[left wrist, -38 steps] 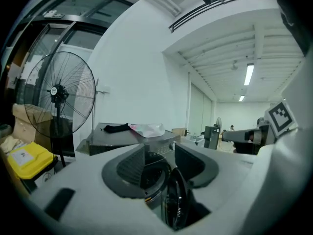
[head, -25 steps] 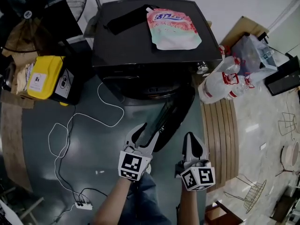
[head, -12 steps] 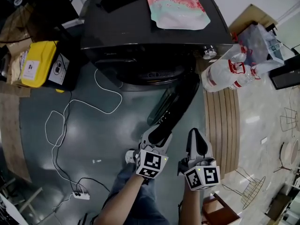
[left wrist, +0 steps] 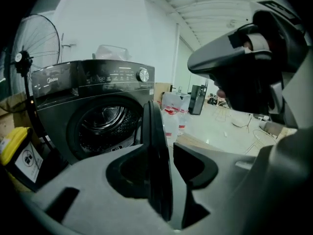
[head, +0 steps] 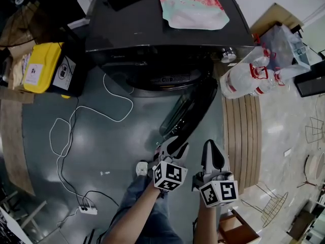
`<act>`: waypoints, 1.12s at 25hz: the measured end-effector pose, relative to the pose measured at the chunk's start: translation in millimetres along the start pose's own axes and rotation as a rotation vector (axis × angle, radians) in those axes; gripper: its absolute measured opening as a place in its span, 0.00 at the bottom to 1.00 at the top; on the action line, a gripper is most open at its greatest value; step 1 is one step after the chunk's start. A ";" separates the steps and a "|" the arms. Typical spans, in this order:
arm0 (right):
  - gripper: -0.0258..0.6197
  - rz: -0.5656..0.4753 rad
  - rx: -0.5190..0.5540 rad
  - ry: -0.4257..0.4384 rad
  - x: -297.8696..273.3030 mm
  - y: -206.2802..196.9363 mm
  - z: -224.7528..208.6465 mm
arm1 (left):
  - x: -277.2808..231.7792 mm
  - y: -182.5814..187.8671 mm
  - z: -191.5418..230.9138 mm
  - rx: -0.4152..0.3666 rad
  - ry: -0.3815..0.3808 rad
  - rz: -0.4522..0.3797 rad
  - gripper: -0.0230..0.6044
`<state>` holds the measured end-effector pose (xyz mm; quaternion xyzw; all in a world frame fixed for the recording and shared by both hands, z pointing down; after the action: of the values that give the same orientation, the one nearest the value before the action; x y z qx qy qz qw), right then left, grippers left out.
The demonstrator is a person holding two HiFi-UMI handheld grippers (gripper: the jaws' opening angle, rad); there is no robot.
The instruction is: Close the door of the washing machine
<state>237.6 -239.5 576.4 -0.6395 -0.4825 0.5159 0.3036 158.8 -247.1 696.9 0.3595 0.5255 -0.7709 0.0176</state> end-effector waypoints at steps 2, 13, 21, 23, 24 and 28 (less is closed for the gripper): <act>0.06 0.003 -0.001 0.001 -0.2 -1.1 -0.5 | -3.6 -2.4 -0.6 -0.012 0.000 0.013 0.29; 0.05 0.018 0.001 0.020 -9.4 -5.1 6.1 | -3.1 -4.4 10.0 -0.034 0.013 0.016 0.25; 0.06 0.025 0.000 0.042 -18.9 -6.4 15.8 | 7.4 -3.4 52.8 -0.019 0.087 0.012 0.24; 0.06 0.027 -0.004 0.047 -21.2 -7.6 18.3 | 9.9 -2.0 67.9 -0.025 0.102 0.011 0.25; 0.06 0.028 -0.006 0.049 -22.5 -8.3 19.7 | 11.1 -1.2 75.7 -0.027 0.108 0.009 0.25; 0.06 0.034 0.004 0.074 -31.8 -10.3 29.9 | 14.7 3.4 107.2 -0.038 0.130 -0.001 0.26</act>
<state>205.9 -268.7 588.7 -0.6656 -0.4590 0.4979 0.3136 91.8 -331.7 706.0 0.4082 0.5402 -0.7358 -0.0101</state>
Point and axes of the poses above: the fingertips, and each gripper's own axes: x backward along the fingers, z to its left, y out of its top, the point moved 3 cm from there along x, backward along the fingers, and after that the axes turned 8 degrees about -y, right-handed, at the moved point
